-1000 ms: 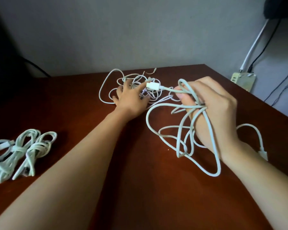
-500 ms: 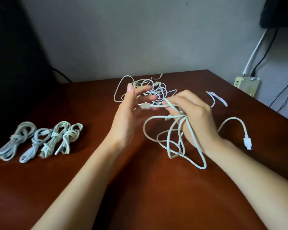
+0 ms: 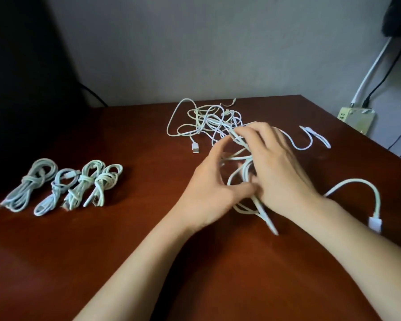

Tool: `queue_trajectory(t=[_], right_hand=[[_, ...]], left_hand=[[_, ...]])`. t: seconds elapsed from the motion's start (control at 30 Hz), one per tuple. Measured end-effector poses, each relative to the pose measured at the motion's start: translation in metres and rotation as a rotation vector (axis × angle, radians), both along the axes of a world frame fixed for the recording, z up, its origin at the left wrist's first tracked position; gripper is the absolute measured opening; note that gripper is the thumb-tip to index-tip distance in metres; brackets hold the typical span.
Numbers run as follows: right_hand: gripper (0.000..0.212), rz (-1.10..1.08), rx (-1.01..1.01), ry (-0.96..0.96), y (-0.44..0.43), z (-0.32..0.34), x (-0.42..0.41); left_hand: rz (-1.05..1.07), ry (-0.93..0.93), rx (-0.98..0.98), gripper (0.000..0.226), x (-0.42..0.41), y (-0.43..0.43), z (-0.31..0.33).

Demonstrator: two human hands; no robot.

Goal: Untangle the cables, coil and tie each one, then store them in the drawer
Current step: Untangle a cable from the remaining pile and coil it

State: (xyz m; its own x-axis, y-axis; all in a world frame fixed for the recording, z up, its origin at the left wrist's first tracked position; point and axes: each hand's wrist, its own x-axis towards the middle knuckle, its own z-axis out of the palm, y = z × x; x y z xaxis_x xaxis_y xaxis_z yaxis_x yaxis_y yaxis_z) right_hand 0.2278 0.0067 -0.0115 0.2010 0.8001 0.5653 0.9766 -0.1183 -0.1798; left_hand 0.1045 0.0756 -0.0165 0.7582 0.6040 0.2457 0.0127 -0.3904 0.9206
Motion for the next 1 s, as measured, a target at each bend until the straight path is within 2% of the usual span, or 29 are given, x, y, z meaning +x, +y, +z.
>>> queue_trajectory(t=[0.17, 0.3, 0.47, 0.63, 0.73, 0.83, 1.0], right_hand=[[0.078, 0.156, -0.107, 0.21, -0.005, 0.0, 0.005], [0.067, 0.229, -0.039, 0.197, -0.005, 0.004, 0.015], [0.045, 0.098, 0.014, 0.223, -0.009, 0.011, 0.024], [0.035, -0.022, -0.079, 0.307, -0.009, 0.009, 0.032], [0.041, -0.029, -0.118, 0.357, -0.01, 0.007, 0.034], [0.041, 0.104, -0.085, 0.457, -0.009, 0.009, 0.029], [0.033, 0.286, 0.061, 0.565, -0.01, 0.011, 0.018]], left_hand=[[0.123, -0.078, -0.063, 0.067, 0.001, 0.006, -0.003], [0.15, -0.172, -0.167, 0.052, -0.003, 0.015, -0.002], [0.33, -0.326, -0.398, 0.04, -0.013, 0.036, 0.002], [0.478, -0.426, -0.529, 0.039, -0.026, 0.051, 0.004], [0.522, -0.502, -0.678, 0.043, -0.029, 0.059, 0.001], [0.503, -0.565, -0.84, 0.041, -0.03, 0.065, -0.002], [0.317, -0.599, -1.098, 0.031, -0.028, 0.061, 0.002]])
